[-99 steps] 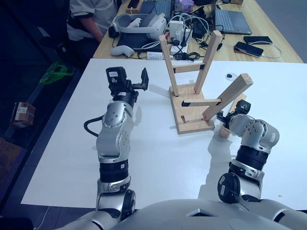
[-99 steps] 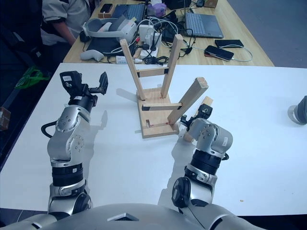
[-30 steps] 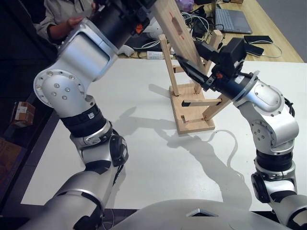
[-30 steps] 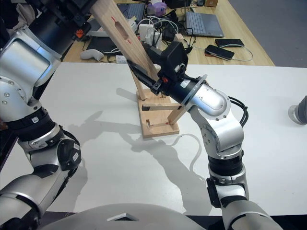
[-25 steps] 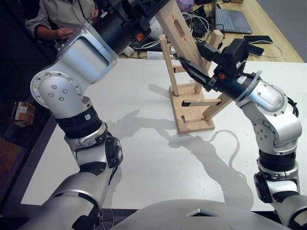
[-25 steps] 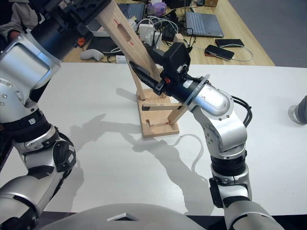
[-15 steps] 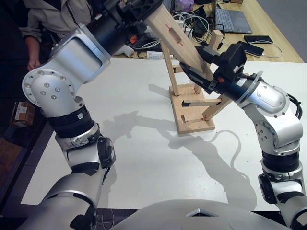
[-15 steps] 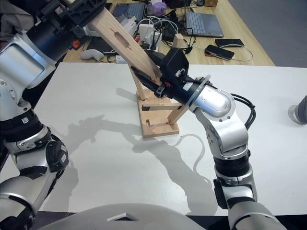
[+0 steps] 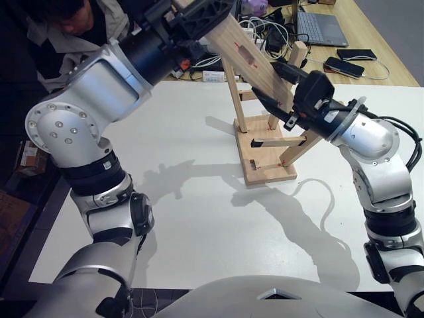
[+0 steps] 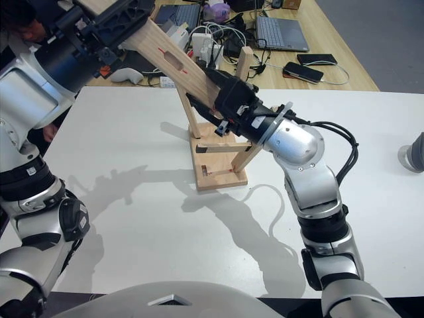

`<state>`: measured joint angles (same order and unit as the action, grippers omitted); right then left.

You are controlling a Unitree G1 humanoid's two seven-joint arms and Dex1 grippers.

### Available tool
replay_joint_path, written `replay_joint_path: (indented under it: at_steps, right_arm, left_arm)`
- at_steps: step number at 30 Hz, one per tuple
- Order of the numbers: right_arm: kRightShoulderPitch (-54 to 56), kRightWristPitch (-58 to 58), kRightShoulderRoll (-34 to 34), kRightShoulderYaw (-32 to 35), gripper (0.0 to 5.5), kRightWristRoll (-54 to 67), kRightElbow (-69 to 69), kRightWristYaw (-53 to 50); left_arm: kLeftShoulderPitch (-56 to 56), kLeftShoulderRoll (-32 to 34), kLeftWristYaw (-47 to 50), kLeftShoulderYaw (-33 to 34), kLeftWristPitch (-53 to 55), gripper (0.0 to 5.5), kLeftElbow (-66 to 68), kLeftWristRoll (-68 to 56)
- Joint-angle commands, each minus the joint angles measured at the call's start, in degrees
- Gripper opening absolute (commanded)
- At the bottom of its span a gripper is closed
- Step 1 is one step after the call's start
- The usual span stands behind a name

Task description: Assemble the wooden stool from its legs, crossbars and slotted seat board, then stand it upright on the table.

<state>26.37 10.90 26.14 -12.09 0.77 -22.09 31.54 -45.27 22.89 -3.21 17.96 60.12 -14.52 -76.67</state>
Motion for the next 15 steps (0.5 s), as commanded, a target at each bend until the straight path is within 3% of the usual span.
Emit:
replay_joint_path:
  at_steps: [1,10,11,15]
  right_arm:
    - [0.5,-6.9,2.0,-1.7,2.05,-6.8,2.7,-1.0]
    - [1.5,-9.8,1.5,-1.2,2.05,-8.3,5.4,-2.7]
    - [1.6,-9.6,1.3,-1.1,2.43,-7.7,5.2,-2.5]
    - [1.2,-8.2,0.1,-0.5,3.06,-3.9,3.5,-0.1]
  left_arm:
    - [0.3,0.9,0.4,-0.3,-0.3,1.02,-0.4,-1.5]
    - [1.3,2.2,-1.7,-1.1,-0.8,1.03,-1.5,-2.0]
    - [1.2,2.3,-1.7,-1.0,-1.1,1.03,-1.4,-1.6]
    - [0.4,2.3,-0.6,-0.8,-2.5,1.01,0.2,-0.1]
